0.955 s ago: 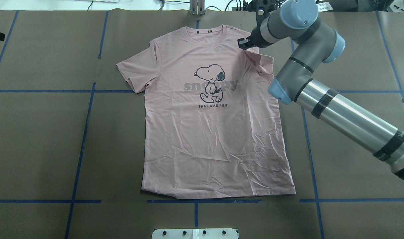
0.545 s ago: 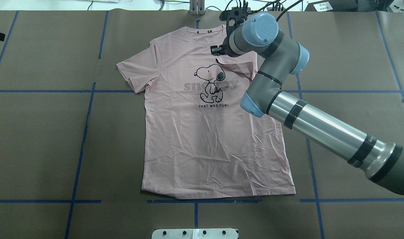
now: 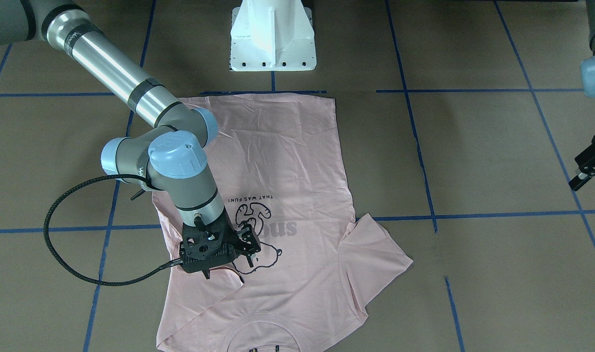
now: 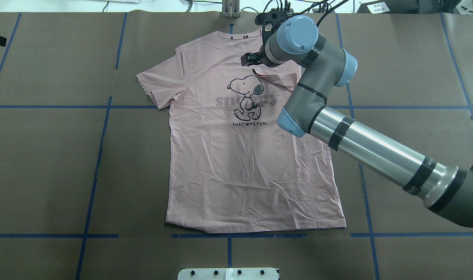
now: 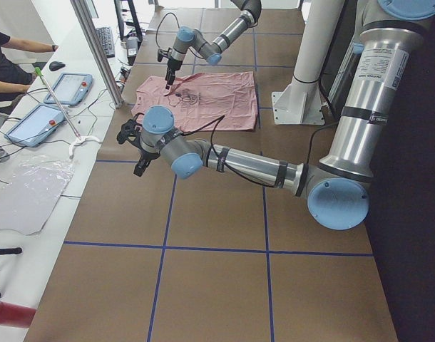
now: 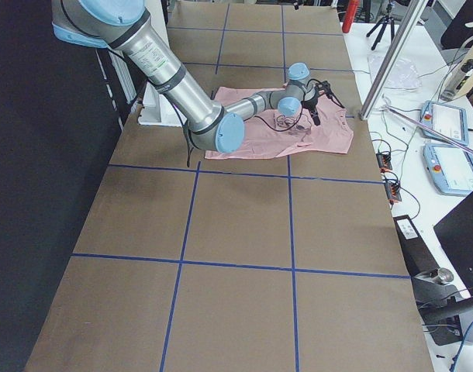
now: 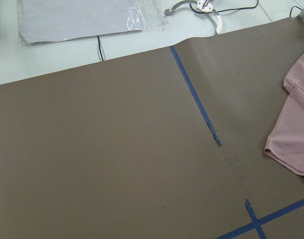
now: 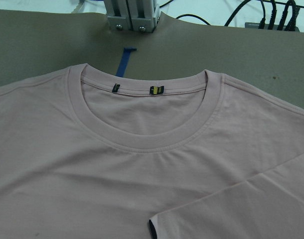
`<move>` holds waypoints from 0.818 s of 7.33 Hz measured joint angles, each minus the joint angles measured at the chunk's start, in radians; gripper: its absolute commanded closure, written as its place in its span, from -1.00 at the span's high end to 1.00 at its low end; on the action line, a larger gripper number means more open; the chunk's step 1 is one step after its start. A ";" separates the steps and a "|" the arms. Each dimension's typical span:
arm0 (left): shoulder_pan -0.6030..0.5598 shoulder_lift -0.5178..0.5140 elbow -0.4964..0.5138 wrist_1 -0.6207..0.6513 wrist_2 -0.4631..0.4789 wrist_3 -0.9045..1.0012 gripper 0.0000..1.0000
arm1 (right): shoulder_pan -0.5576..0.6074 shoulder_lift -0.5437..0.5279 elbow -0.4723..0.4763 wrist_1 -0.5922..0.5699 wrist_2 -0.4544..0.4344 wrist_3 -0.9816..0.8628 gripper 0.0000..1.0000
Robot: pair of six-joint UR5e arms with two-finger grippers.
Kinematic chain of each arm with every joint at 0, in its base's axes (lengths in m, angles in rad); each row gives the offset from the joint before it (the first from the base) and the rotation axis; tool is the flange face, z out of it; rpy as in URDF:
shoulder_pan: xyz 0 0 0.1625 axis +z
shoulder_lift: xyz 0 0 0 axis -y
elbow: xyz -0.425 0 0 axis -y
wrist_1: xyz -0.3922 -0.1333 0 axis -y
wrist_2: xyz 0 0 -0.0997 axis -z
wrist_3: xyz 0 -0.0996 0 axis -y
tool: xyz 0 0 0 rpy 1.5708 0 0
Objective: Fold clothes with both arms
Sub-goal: 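Grasp the sleeve with the right gripper and fold it inward over the shirt body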
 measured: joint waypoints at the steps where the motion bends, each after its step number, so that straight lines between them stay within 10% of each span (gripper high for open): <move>1: 0.000 0.000 -0.007 0.000 0.000 -0.006 1.00 | 0.013 -0.009 0.006 -0.003 0.013 0.000 1.00; 5: 0.000 0.002 -0.031 0.002 0.001 -0.029 1.00 | 0.053 -0.093 0.039 0.000 0.081 0.006 0.97; 6: 0.000 0.003 -0.033 0.002 0.001 -0.030 1.00 | 0.053 -0.101 0.039 -0.003 0.088 0.007 0.68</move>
